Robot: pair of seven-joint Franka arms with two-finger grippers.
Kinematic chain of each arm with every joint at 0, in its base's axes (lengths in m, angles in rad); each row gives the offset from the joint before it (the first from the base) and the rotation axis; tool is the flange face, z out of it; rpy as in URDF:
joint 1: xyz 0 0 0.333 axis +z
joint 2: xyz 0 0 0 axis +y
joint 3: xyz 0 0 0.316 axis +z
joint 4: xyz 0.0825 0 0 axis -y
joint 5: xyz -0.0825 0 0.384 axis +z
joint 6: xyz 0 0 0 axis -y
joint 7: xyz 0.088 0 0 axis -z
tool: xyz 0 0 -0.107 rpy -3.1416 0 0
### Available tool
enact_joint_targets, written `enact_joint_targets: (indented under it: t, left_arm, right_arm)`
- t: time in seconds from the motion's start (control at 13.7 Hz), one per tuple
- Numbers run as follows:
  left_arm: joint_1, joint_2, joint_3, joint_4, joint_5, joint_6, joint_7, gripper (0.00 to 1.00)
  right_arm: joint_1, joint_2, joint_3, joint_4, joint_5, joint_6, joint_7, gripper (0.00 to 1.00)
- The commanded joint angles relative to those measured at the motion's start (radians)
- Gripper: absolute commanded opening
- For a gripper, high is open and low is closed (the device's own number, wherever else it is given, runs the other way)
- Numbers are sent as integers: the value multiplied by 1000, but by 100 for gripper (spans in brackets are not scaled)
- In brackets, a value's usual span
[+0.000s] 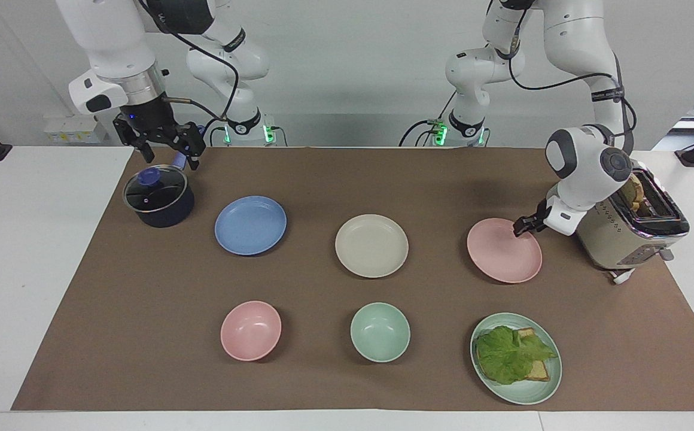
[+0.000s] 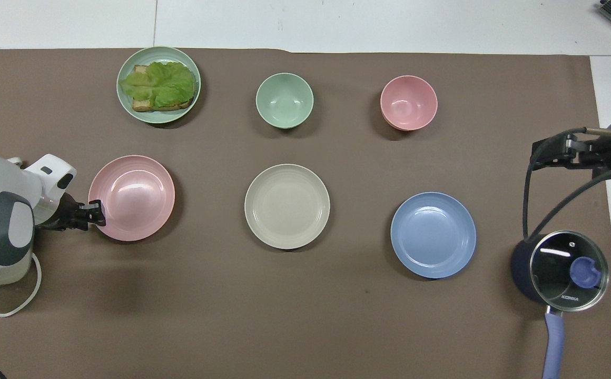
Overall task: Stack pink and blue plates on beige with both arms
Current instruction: 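Grasp the pink plate rim with the left gripper, then slide the pink plate onto the beige plate while the right gripper grasps the blue plate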
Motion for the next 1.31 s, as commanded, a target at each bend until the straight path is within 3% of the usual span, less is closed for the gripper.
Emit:
enact_joint_targets:
  t: [0.0,0.29,0.58,0.8,1.02,1.24]
  left_arm:
    - [13,-24,-6,-25,-12,16,-6,0]
    - [11,-24,-6,-13,-12,-2,-4,0]
    - [7,-33,-9,127,-18,-217,-10,0]
    - [-9,-36,-15,199,-21,-304,-62,0]
    - [-93,-44,-34,306,-95,-419,-231,0]
    - [-260,-47,-40,311,-121,-377,-449,0]
  right_arm:
    - [-6,-11,0,-15,-3,9,-20,100]
    - [-6,-10,-1,-15,-3,14,-20,100]
    - [-8,-10,-1,-15,-3,14,-20,100]
    - [-8,-10,-3,-16,-2,14,-20,100]
    - [-22,-30,-6,-59,29,52,-61,100]
    - [-26,-47,-6,-191,38,187,-126,100]
